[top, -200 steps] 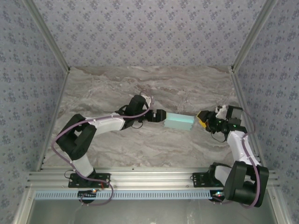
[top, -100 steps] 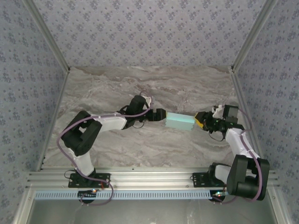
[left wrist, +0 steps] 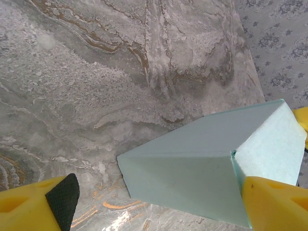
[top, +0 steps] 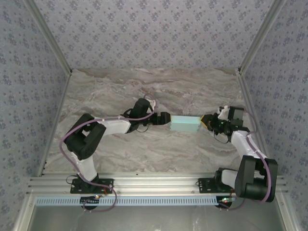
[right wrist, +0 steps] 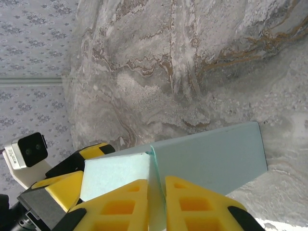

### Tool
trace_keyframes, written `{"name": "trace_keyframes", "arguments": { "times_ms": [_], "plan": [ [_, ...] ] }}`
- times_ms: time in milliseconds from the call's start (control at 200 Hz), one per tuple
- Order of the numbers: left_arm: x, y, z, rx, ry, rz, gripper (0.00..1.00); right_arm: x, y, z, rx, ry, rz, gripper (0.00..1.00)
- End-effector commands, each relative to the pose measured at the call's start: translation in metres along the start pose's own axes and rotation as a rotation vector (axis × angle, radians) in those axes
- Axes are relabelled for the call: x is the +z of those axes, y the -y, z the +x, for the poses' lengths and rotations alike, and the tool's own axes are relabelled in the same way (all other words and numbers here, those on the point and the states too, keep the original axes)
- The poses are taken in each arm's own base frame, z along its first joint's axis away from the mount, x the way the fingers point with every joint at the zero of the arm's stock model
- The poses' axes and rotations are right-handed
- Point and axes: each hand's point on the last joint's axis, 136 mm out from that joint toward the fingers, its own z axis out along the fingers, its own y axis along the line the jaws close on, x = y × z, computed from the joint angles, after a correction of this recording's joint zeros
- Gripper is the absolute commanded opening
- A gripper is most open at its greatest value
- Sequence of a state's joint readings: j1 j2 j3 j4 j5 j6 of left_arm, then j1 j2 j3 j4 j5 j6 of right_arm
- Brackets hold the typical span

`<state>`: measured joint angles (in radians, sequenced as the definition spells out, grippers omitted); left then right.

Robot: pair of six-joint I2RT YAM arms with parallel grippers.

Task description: Fold the paper box

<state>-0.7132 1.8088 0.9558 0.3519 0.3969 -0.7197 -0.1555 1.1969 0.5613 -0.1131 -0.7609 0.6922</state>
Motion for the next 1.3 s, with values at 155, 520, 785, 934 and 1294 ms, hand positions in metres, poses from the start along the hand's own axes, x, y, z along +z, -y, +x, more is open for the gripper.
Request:
{"name": "trace_keyframes", "arguments": {
  "times_ms": [155, 520, 785, 934, 1294],
  "plan": [
    [-0.010, 0.017, -0.017, 0.015, 0.030, 0.066, 0.91, 0.014, 0.023, 0.019, 0.023, -0.051, 0.079, 0.10],
    [-0.029, 0.034, -0.035, -0.004, 0.095, 0.156, 0.97, 0.019, 0.020, 0.020, -0.001, -0.059, 0.092, 0.10],
    [-0.016, 0.027, -0.018, -0.044, 0.054, 0.124, 0.86, 0.019, 0.017, 0.018, 0.003, -0.056, 0.092, 0.11],
    [-0.021, 0.032, -0.001, -0.041, 0.034, 0.125, 0.84, 0.018, 0.015, 0.017, -0.004, -0.059, 0.096, 0.11],
    [-0.007, 0.027, 0.013, -0.010, 0.008, 0.090, 0.64, 0.017, 0.014, 0.018, -0.008, -0.070, 0.101, 0.11]
  ]
}}
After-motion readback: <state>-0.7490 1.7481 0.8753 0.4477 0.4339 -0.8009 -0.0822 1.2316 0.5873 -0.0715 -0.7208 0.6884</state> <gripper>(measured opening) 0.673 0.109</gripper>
